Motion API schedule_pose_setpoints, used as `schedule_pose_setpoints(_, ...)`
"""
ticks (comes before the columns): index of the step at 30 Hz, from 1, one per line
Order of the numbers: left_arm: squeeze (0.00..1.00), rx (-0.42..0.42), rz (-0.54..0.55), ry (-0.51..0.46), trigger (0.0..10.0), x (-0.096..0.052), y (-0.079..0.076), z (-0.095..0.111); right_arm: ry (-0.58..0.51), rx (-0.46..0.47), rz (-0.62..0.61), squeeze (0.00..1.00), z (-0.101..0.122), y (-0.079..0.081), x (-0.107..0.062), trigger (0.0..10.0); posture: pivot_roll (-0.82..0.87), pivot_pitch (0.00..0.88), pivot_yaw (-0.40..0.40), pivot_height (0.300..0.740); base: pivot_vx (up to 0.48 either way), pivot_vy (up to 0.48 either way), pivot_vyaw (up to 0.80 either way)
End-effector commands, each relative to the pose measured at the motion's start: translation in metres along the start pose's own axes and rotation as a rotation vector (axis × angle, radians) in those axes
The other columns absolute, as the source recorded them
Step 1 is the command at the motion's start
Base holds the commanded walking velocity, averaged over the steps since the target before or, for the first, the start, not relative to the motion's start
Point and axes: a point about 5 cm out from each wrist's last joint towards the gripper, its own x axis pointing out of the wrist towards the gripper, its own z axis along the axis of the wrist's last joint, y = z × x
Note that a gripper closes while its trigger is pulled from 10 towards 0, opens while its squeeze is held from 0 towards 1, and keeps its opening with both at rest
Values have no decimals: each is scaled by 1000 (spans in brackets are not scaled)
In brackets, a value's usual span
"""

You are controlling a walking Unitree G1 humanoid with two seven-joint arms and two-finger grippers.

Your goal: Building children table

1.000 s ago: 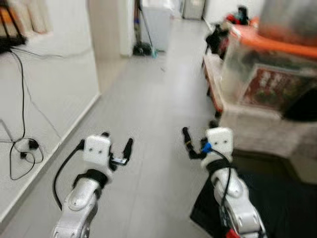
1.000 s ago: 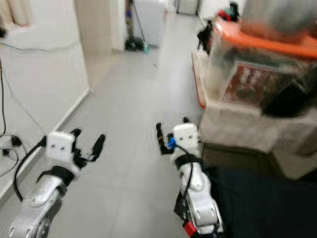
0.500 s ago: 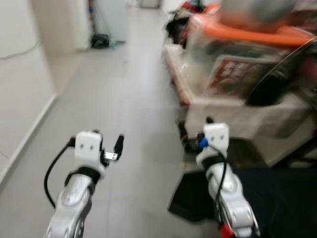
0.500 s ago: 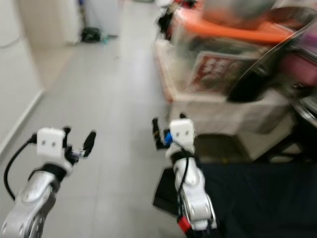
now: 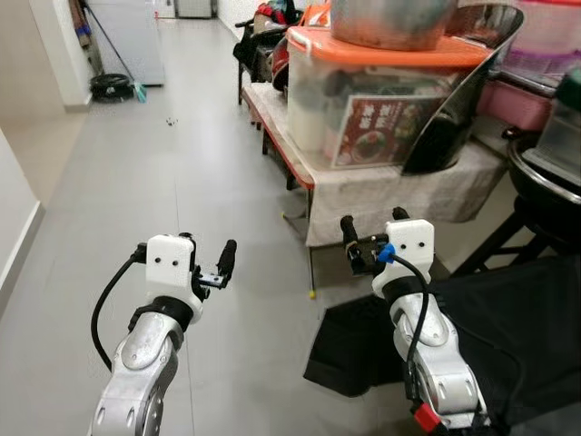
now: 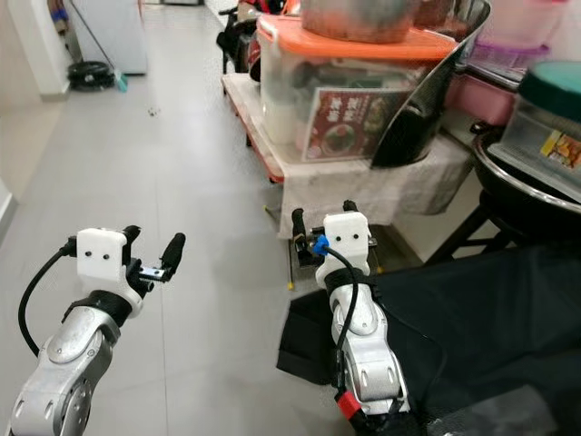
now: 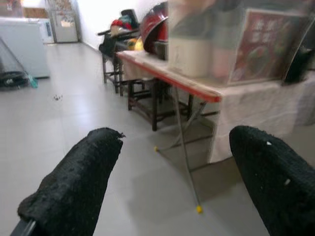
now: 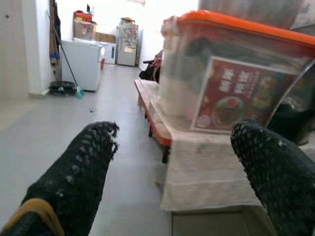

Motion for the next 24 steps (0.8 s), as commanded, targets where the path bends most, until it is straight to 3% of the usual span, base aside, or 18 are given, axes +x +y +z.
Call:
schedule_pose_setpoints(1,0,-2,-26,-3,10000,1,-4,0,-3,-3,-24,0,3,-8,1,10000,110,0,-100,740,0,0,-788)
schedule_pose_setpoints(24,0,-8,-37,-16,10000,4,-7,5,-29,13,-16,0,13,-5,5,10000,110,0,-97,740,0,0,-788)
